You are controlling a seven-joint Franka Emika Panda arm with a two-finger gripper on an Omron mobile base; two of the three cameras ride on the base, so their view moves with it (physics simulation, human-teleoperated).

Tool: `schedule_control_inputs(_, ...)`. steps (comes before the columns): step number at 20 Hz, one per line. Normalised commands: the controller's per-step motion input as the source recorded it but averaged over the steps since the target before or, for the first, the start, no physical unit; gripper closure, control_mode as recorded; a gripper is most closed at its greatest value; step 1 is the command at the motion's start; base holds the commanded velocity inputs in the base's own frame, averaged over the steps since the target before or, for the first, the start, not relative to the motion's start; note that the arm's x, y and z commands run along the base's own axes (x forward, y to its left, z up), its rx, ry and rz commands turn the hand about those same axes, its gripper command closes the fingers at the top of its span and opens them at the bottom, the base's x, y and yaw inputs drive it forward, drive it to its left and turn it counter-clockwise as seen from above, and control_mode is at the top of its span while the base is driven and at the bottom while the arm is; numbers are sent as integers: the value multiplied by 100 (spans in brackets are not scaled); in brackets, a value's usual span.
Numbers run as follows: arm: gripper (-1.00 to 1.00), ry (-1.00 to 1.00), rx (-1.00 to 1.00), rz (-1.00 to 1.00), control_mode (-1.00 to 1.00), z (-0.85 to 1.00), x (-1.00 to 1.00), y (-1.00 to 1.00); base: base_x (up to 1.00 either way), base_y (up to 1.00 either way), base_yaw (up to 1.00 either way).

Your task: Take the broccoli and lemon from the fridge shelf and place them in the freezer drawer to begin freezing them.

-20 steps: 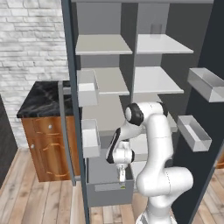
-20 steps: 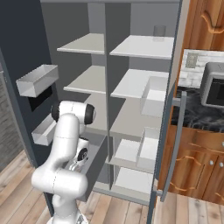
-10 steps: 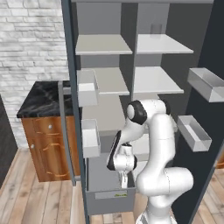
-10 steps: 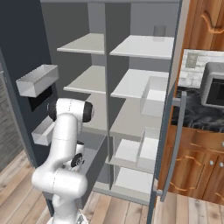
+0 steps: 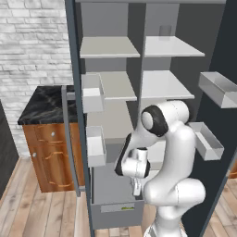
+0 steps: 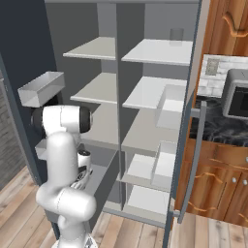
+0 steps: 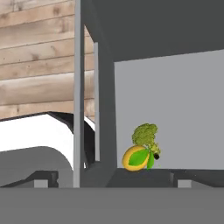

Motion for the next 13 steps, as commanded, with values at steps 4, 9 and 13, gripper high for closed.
schedule_control_inputs(4, -100, -10, 0, 0, -100, 55, -17, -19, 0, 0, 0)
schedule_control_inputs(9, -100, -10, 0, 0, -100, 33, -29, -14, 0, 0, 0)
schedule_control_inputs(13, -100, -9, 0, 0, -100, 25, -41, -12, 0, 0, 0)
